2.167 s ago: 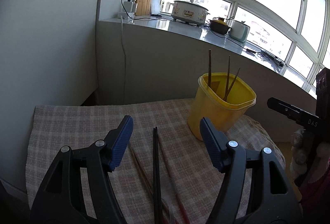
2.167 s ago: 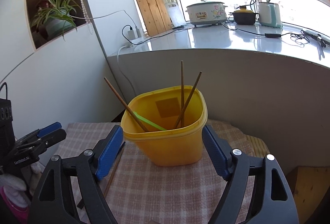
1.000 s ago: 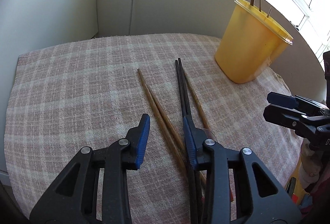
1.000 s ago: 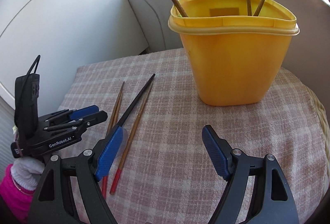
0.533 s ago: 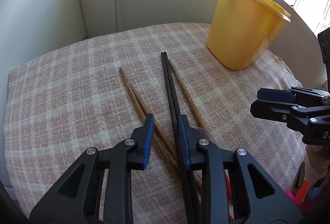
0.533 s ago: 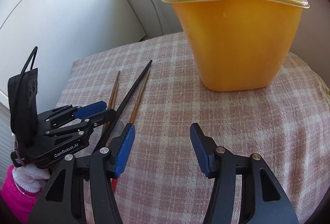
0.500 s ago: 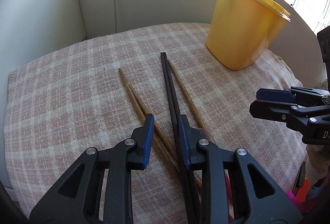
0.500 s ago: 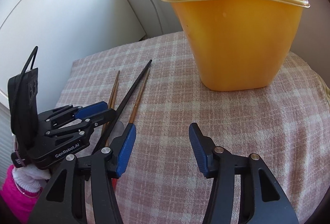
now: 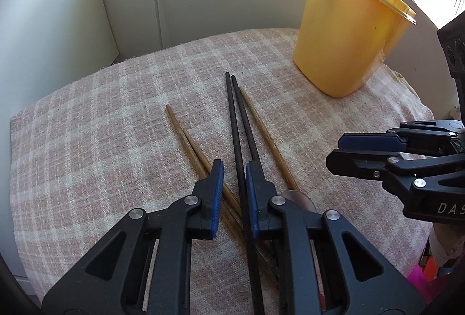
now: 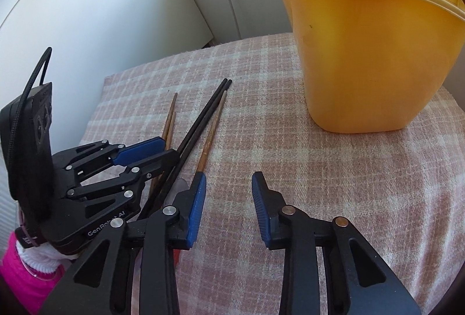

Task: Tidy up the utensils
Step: 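Move both open grippers down to the loose chopsticks on the cloth, then close the left gripper on a black chopstick while the right gripper grasps a wooden chopstick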

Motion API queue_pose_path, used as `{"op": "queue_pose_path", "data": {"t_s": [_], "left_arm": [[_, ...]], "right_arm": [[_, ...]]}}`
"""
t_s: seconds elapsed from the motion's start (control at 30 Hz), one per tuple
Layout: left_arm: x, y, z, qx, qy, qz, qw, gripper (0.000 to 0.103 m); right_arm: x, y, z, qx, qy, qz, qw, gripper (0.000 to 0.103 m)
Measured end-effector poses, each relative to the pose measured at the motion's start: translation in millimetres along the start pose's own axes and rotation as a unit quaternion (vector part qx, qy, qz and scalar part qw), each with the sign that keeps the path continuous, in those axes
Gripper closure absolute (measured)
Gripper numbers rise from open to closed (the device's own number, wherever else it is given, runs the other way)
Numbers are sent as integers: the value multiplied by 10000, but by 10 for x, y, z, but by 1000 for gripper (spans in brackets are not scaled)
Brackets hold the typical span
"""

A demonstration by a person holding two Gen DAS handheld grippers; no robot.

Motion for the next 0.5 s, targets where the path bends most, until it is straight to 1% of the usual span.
{"op": "queue_pose_path", "data": {"t_s": [0.07, 0.1, 0.13, 0.2, 0.23, 0.4, 0.5], "left_arm": [[51, -4, 37, -4, -14, -6, 10000, 91], [74, -11, 53, 3, -25, -19, 10000, 95], [90, -25, 63, -8, -38, -49, 10000, 96], [105, -54, 77, -58, -60, -127, 9999, 97], [103, -66, 77, -58, -61, -153, 9998, 97], [58, -172, 38, -139, -78, -314, 9994, 98], [46, -201, 30, -189, -84, -367, 9991, 98]], "right_arm": [[31, -12, 34, -19, -32, -12, 10000, 79], [48, -23, 54, -30, -46, -17, 10000, 79], [69, -36, 88, -41, -60, -25, 10000, 80], [103, -52, 142, -59, -104, -25, 9999, 85], [125, -66, 190, -54, -132, -24, 9999, 85], [202, -136, 335, -111, -241, -54, 9996, 86], [260, -184, 406, -247, -297, -177, 9991, 86]]}}
Point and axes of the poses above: each gripper's, at about its wrist camera, not at the fingertips, and z roughly the way its jaws point, y to its right, x to its top, the point moved 4 cm from there along z, roughly the way its jaws point, and after that the axes turned 15 degrees about -z, right-handed, at the moved point
